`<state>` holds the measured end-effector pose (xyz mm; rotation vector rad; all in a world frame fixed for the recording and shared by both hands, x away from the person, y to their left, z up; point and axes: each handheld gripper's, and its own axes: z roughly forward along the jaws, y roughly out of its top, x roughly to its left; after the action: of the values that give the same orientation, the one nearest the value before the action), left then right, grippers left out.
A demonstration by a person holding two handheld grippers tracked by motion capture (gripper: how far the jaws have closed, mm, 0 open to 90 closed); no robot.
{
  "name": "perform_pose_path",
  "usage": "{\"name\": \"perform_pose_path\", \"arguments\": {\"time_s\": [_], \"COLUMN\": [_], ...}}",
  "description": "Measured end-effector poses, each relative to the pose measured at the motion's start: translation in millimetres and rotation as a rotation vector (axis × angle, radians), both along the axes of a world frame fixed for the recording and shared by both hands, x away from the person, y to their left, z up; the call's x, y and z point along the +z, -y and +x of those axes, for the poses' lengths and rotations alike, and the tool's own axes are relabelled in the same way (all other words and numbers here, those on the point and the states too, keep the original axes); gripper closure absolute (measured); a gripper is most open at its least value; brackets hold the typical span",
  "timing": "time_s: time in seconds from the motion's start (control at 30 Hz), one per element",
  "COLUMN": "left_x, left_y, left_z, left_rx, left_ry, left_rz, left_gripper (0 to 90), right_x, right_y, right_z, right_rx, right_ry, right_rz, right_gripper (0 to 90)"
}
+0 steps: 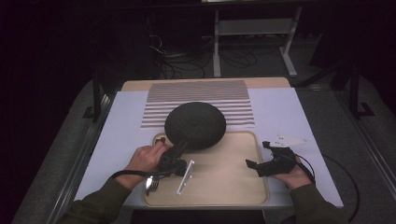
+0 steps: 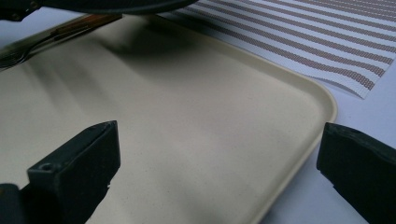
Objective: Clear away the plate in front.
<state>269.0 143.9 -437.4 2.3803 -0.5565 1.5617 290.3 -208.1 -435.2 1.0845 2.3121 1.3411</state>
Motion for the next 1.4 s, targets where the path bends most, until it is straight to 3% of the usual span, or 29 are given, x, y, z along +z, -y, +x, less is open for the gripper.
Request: {"name": "perform_pose_path", "arguments": {"time_s": [0.37, 0.63, 0.97, 1.17, 1.4], "left_x": [-6.9, -12.5, -23.9, -29.3, -36.6], "left_y": [-2.7, -0.4, 7.6, 9.7, 9.4], "left_z": [-43.7, -63.3, -68.7, -70.5, -69.9], "left_rx": [0.000, -0.005, -0.020, -0.007, -0.006], "left_ry": [-0.036, -0.058, -0.069, -0.073, -0.123], "left_rz": [-0.002, -0.002, 0.034, 0.034, 0.024], "left_gripper": [86.5, 86.5, 85.7, 86.5, 80.9], "right_x": [1.6, 2.4, 2.3, 2.3, 2.2], "right_y": [-1.3, -2.9, -3.3, -3.6, -4.2], "right_z": [-0.6, -1.1, -1.2, -1.3, -1.1], "right_rx": [0.000, 0.003, 0.007, 0.008, 0.009], "right_ry": [0.006, 0.009, 0.010, 0.010, 0.009], "right_rz": [-0.005, -0.011, -0.015, -0.017, -0.017], "right_gripper": [0.0, 0.0, 0.0, 0.0, 0.0]}}
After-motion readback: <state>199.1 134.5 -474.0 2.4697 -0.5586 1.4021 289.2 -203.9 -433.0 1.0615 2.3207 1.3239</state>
